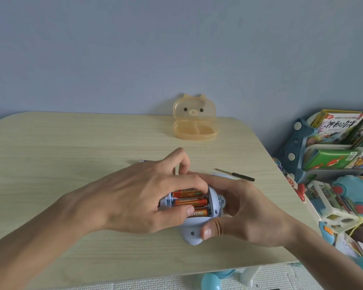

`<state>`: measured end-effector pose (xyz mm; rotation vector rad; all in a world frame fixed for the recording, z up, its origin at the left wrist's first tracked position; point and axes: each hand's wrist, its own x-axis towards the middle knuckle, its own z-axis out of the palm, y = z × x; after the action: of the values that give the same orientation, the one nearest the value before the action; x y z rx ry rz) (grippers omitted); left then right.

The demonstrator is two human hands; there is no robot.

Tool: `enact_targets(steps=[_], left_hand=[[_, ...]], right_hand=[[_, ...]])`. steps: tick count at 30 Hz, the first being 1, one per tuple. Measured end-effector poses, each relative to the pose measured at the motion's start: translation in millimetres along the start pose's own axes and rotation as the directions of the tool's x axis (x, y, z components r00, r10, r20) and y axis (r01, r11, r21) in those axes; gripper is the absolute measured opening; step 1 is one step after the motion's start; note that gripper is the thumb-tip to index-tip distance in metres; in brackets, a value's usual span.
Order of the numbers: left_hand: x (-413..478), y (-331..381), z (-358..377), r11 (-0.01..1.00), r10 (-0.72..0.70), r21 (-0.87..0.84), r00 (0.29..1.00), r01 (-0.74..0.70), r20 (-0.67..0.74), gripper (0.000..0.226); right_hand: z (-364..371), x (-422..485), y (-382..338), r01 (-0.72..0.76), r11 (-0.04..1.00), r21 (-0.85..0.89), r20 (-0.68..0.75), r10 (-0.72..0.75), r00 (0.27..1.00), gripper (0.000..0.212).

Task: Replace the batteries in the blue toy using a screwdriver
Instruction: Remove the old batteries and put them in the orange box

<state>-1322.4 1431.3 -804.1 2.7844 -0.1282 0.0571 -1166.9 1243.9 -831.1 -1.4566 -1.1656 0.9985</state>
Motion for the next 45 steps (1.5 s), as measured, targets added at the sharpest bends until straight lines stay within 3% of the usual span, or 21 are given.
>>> enact_targets(steps=[9, 16, 22, 29, 33, 38, 43, 45], left_hand=[[10.6, 0.9, 1.8, 0.998, 0.052, -0.022, 0.994, -0.054, -0.093, 0.017], [8.8, -4.1, 0.5, 0.993, 0.111, -0.003, 0.974, -0.114, -0.195, 0.014], [8.1, -12.4, 7.2, 0.982, 0.176, 0.124, 0.941, -0.145, -0.291, 0.009], [8.9, -11.1, 6.5, 0.979, 0.186, 0.139, 0.930, -0.148, -0.317, 0.012], [9.2, -5.3, 3.8, 0.982, 0.165, 0.132, 0.957, -0.136, -0.237, 0.011], [10.2, -3.2, 2.8, 0.984, 0.174, 0.093, 0.949, -0.154, -0.264, 0.014], [10.4, -8.9, 7.5, 0.980, 0.197, 0.117, 0.905, -0.164, -0.378, 0.011], [11.8, -9.1, 11.4, 0.988, 0.152, 0.042, 0.884, -0.149, -0.443, 0.009]], right_hand=[[3.0, 2.8, -4.0, 0.011, 0.998, 0.064, -0.023, -0.009, 1.000, 0.049], [3.2, 4.3, -4.4, 0.020, 0.997, 0.077, -0.026, -0.018, 1.000, 0.053], [4.9, 5.8, -3.5, 0.019, 1.000, 0.006, -0.076, -0.019, 0.997, 0.059], [4.0, 4.9, -5.3, -0.021, 0.999, 0.034, -0.048, 0.022, 0.999, 0.064], [3.7, 3.4, -3.4, -0.053, 0.998, -0.029, -0.042, 0.052, 0.998, 0.056], [4.8, 4.3, -2.0, -0.080, 0.996, -0.027, -0.019, 0.079, 0.997, 0.054], [2.4, 2.9, -0.5, -0.051, 0.999, 0.008, -0.049, 0.051, 0.997, 0.063], [0.3, 3.3, 1.3, -0.042, 0.998, 0.037, -0.067, 0.045, 0.997, 0.066]])
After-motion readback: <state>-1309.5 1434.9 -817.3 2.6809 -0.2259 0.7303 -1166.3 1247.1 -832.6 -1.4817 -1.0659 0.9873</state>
